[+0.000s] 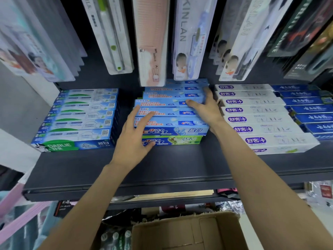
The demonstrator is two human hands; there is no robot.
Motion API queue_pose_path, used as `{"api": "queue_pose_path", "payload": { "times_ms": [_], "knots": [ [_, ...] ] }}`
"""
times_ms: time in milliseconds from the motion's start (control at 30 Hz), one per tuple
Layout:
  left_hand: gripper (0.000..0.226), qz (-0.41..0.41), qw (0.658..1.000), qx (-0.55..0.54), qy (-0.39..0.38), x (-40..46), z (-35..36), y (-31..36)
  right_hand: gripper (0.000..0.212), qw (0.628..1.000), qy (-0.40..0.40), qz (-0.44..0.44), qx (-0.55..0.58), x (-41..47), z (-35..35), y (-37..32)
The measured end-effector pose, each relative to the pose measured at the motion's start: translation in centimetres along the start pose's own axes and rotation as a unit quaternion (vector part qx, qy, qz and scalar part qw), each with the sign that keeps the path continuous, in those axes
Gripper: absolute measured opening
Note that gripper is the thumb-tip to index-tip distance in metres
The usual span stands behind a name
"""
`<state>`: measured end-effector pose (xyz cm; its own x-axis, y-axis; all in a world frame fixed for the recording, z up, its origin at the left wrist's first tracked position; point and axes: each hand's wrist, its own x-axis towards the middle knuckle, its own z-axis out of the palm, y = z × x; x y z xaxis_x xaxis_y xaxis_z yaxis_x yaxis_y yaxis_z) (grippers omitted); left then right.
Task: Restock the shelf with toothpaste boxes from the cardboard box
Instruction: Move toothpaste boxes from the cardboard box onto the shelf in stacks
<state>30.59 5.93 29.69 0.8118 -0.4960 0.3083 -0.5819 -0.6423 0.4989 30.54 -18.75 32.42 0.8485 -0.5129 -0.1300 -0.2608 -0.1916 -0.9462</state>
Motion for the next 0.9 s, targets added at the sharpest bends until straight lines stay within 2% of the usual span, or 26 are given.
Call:
{"api": "queue_pose_path", "payload": {
  "times_ms": [100, 267, 367, 400, 533, 700, 800, 900],
  "knots": [
    [0.085, 0.002, 1.000, 0.007, 0.001, 0.0, -0.1, -0.1, 0.084, 0.999, -0.024, 0.004, -0.026, -0.1, 0.4, 0.0],
    [0.085, 0.002, 1.000, 0.011, 0.002, 0.1, -0.1, -0.2, 0.089, 0.998, -0.017, -0.018, -0.057, 0.8, -0.1, -0.4],
    [0.085, 0.008, 1.000, 0.009, 0.003, 0.0, -0.1, -0.3, 0.106, 0.996, -0.018, -0.016, -0.084, 1.9, -0.4, -0.7],
    [0.084, 0.012, 1.000, 0.008, 0.006, 0.0, -0.1, -0.4, 0.105, 0.995, -0.031, -0.014, -0.092, 2.0, -0.4, -0.9],
    [0.083, 0.019, 1.000, 0.012, 0.012, -0.1, 0.0, -0.4, 0.079, 0.992, -0.059, -0.020, -0.113, 2.0, -0.2, -1.5],
    [0.082, 0.007, 1.000, 0.012, 0.017, -0.1, -0.1, -0.8, 0.076, 0.988, -0.082, -0.032, -0.130, 2.3, 0.7, -1.6],
    [0.083, -0.004, 0.999, -0.032, 0.039, -0.3, -0.5, -1.0, 0.077, 0.987, -0.098, -0.038, -0.125, 2.1, 1.7, -2.1],
    [0.097, -0.026, 0.995, -0.085, 0.039, -0.4, -0.9, -0.5, 0.075, 0.985, -0.102, -0.051, -0.132, 2.0, 2.0, -2.2]
  ]
}}
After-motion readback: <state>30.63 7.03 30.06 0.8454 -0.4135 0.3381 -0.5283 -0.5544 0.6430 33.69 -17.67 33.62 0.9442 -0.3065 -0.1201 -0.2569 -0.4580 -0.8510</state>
